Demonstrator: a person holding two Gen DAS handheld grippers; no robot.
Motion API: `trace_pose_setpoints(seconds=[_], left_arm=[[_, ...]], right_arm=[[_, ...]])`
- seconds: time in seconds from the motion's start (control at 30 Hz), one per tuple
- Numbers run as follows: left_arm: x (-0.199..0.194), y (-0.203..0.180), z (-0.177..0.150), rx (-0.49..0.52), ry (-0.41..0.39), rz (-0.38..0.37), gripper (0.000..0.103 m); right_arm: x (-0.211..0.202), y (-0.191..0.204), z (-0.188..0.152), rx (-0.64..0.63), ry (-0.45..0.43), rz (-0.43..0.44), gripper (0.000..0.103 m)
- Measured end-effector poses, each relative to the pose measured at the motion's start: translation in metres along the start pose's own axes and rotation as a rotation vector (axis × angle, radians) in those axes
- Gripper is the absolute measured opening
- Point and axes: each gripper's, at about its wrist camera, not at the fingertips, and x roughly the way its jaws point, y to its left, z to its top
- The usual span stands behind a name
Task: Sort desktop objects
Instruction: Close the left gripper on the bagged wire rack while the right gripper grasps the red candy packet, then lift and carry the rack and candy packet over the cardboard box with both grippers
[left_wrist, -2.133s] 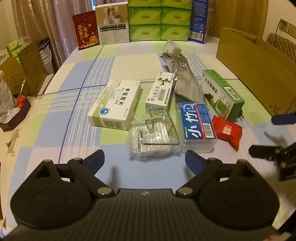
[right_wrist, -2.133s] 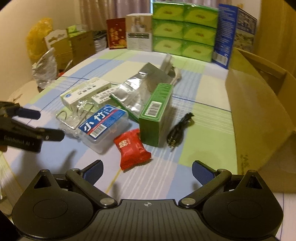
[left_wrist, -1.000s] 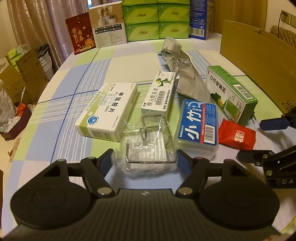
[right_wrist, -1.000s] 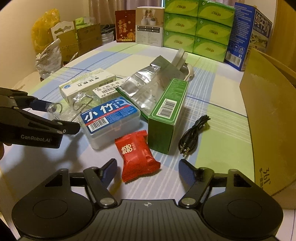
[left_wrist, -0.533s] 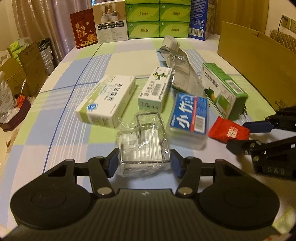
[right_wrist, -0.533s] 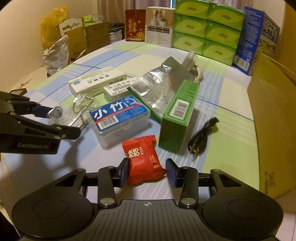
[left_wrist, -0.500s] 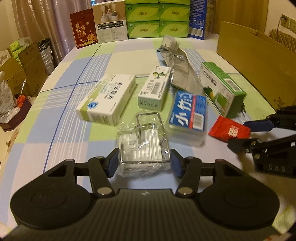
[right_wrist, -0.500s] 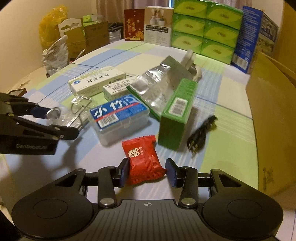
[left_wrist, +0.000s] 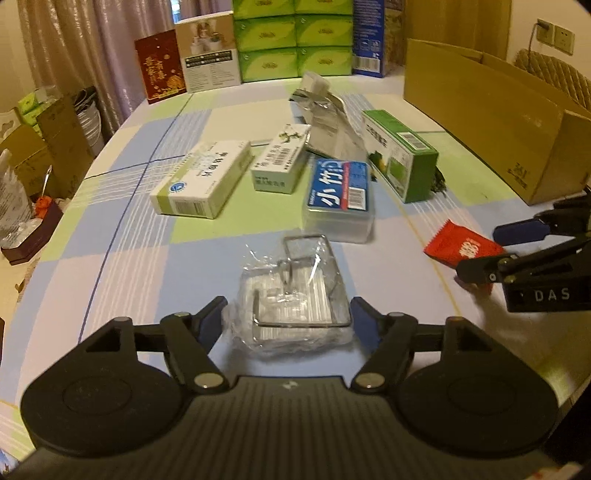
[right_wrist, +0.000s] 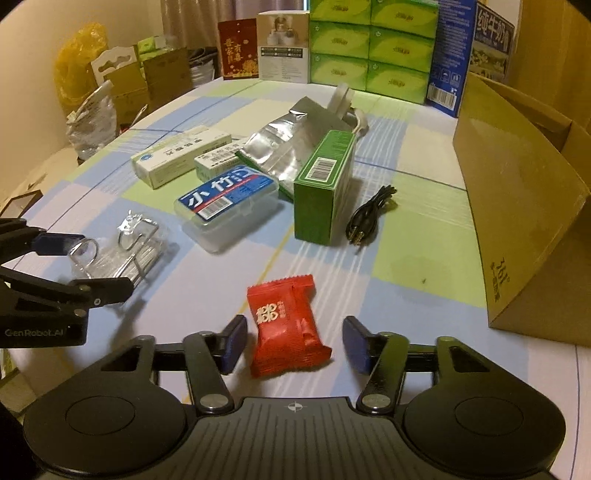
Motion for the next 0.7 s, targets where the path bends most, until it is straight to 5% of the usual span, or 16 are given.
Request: trace_pose_setpoints(seconds=[0.3, 0.47, 0.7], left_arm=[[0.006, -0.001, 0.002, -0.031, 0.009, 0.021, 0.067], [0.011, -0.004, 0.0, -0.012, 0.028, 0.023, 0.056], [0.01, -0.006, 0.0, -0.003, 0.021, 0.021, 0.051]], right_arm=[[0.012, 0.001, 0.003, -0.039, -0.013, -0.01, 0.06], [0.013, 0.008, 0.002, -0.085, -0.022, -0.011, 0.058], [0.012, 0.011, 0.003, -0.084, -0.016, 0.029, 0.03]])
